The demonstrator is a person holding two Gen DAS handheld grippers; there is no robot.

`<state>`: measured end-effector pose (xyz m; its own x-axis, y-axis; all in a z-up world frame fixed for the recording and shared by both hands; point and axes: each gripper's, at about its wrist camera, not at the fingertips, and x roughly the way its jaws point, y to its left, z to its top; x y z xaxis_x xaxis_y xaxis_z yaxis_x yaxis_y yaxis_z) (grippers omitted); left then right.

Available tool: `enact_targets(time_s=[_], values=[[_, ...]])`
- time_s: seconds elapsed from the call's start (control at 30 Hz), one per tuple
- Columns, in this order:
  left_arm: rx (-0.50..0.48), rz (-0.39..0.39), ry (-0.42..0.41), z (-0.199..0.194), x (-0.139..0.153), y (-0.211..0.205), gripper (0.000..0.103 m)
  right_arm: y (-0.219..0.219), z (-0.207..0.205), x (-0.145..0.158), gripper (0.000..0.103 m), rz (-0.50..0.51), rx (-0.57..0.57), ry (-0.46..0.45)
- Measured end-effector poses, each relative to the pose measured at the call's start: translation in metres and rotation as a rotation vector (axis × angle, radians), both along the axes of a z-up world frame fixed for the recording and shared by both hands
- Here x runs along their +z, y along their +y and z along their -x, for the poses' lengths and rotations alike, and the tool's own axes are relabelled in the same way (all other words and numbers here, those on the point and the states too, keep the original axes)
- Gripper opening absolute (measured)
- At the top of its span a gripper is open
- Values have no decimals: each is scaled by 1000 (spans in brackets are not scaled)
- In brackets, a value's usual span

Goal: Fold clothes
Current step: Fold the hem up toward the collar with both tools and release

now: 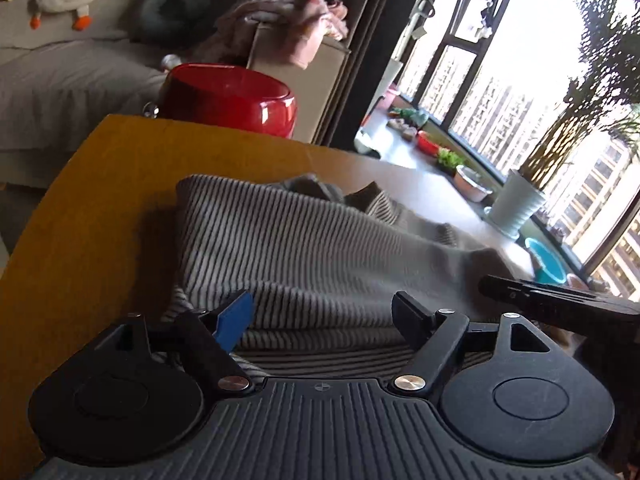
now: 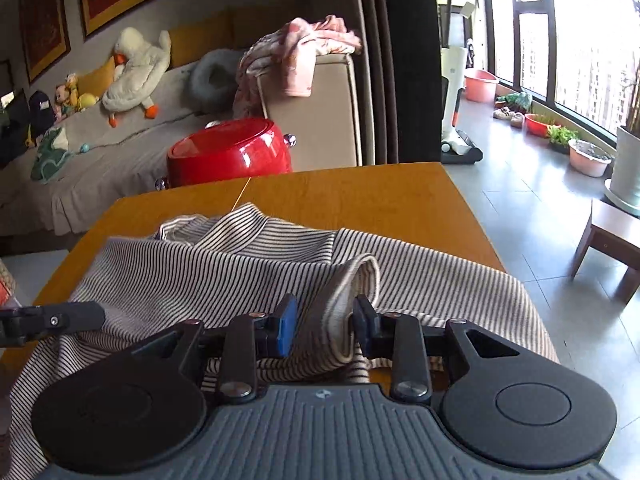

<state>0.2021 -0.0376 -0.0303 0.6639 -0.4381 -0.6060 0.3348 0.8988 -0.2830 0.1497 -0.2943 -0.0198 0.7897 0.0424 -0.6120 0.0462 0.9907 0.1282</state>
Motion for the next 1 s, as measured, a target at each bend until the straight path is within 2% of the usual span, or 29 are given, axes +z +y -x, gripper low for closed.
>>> enact_targets(time_s=[0.1, 0.17, 0.27, 0.33, 0.4, 0.5, 0.6, 0.73, 0.8, 0.83, 0.9, 0.97, 1.0], values=[[-8, -92, -27, 17, -1, 4, 80, 5, 3, -10, 30, -6, 25, 10], [-17, -121, -40, 31, -4, 11, 80, 8, 9, -12, 30, 3, 31, 5], [-15, -107, -30, 48, -5, 21, 80, 6, 28, -10, 30, -18, 51, 9], [-5, -105, -21, 51, -4, 22, 81, -5, 42, -4, 30, -74, 34, 22], [8, -117, -22, 53, -4, 20, 81, -37, 60, 7, 30, -259, -30, 14], [22, -130, -30, 57, -5, 17, 83, -94, 87, 15, 31, -500, -196, -2], [25, -128, -32, 57, -5, 17, 86, -131, 95, -4, 34, -725, -325, 20], [23, -117, -32, 58, -5, 20, 87, -146, 83, -44, 35, -944, -442, 68], [21, -112, -32, 58, -5, 20, 87, -147, 75, -61, 33, -1043, -468, 66], [20, -109, -31, 58, -5, 20, 87, -147, 71, -67, 28, -1081, -479, 59], [17, -101, -30, 58, -5, 21, 88, -147, 62, -68, 27, -1092, -489, 22], [13, -92, -29, 57, -6, 22, 90, -146, 52, -52, 25, -1011, -431, -73], [11, -90, -29, 57, -6, 22, 91, -132, 47, -39, 25, -927, -360, -96]])
